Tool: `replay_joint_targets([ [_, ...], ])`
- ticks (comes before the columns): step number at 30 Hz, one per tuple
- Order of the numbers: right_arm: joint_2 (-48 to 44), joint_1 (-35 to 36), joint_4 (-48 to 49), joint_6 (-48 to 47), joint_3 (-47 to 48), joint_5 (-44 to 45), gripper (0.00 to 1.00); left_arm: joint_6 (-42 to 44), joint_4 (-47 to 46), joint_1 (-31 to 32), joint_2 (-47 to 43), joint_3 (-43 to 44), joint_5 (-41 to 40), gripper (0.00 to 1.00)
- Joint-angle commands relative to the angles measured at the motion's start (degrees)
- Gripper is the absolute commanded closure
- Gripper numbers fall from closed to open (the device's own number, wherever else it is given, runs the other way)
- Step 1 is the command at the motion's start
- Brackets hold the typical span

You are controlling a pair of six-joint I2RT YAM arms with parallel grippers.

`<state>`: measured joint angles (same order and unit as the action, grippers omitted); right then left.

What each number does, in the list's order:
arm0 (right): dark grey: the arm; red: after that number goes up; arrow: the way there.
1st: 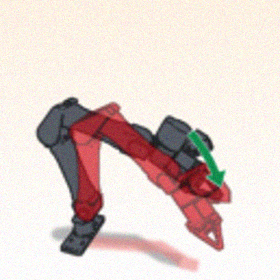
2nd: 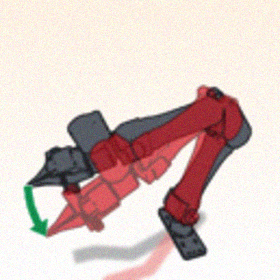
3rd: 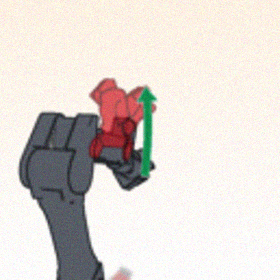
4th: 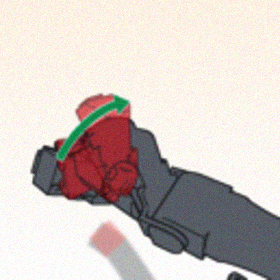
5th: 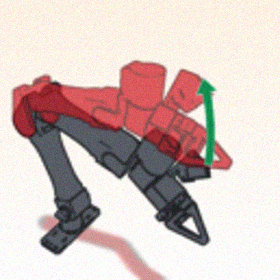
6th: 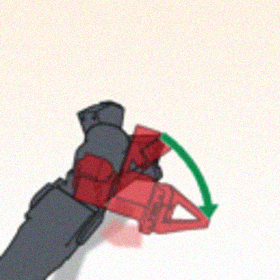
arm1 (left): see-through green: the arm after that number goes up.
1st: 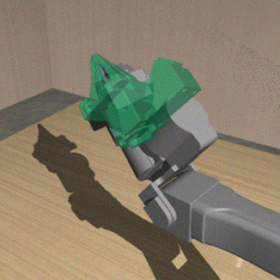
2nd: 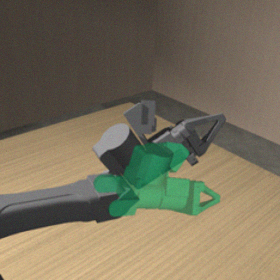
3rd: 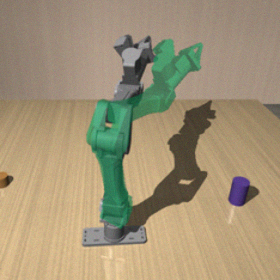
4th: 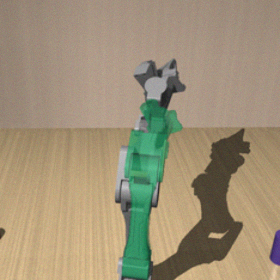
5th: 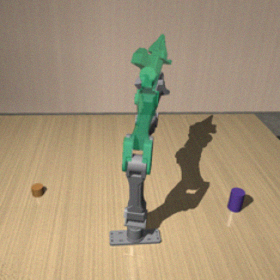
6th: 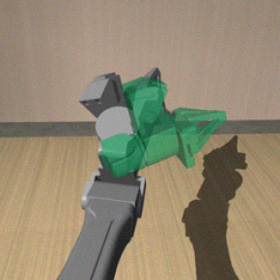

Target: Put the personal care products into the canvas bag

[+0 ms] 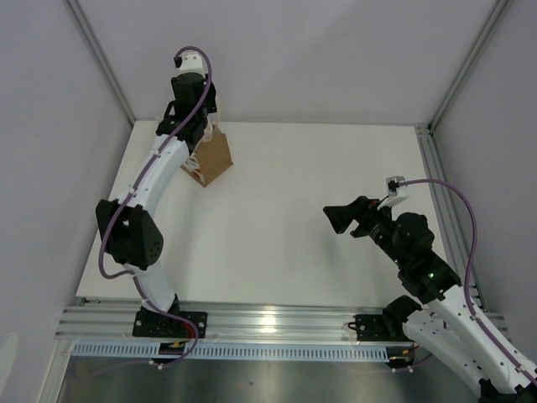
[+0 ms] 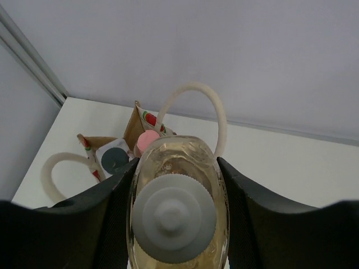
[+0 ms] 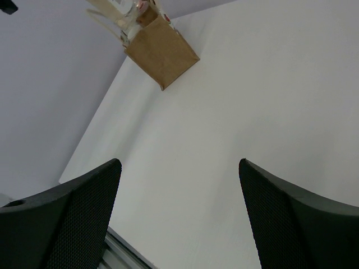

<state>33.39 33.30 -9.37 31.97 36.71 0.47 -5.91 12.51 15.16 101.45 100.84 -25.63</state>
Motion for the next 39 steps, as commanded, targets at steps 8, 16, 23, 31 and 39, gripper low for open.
replay_joint_targets([
  [8, -1.4, 0.2, 0.4, 0.3, 1.0, -2.8, 0.1, -1.0, -12.2, -5.6, 6.2, 5.9, 5.9, 1.0],
  [16, -1.5, 0.2, 0.6, 0.5, 0.7, -2.5, 0.11, 2.0, -13.0, -6.5, 10.4, 12.4, 10.2, 1.0],
  [23, -2.0, 0.3, 0.4, 0.8, 0.8, -2.8, 0.11, 5.6, -11.1, -6.5, 13.6, 17.5, 7.7, 1.0],
  [31, -4.6, 0.3, -0.2, 1.0, 1.0, -2.9, 0.11, 9.2, -10.9, -6.5, 13.4, 15.7, 4.4, 1.0],
  [39, -4.4, 0.4, -0.1, 0.9, 1.0, -2.6, 0.11, 7.0, -14.7, -6.5, 8.8, 5.2, 2.2, 1.0],
])
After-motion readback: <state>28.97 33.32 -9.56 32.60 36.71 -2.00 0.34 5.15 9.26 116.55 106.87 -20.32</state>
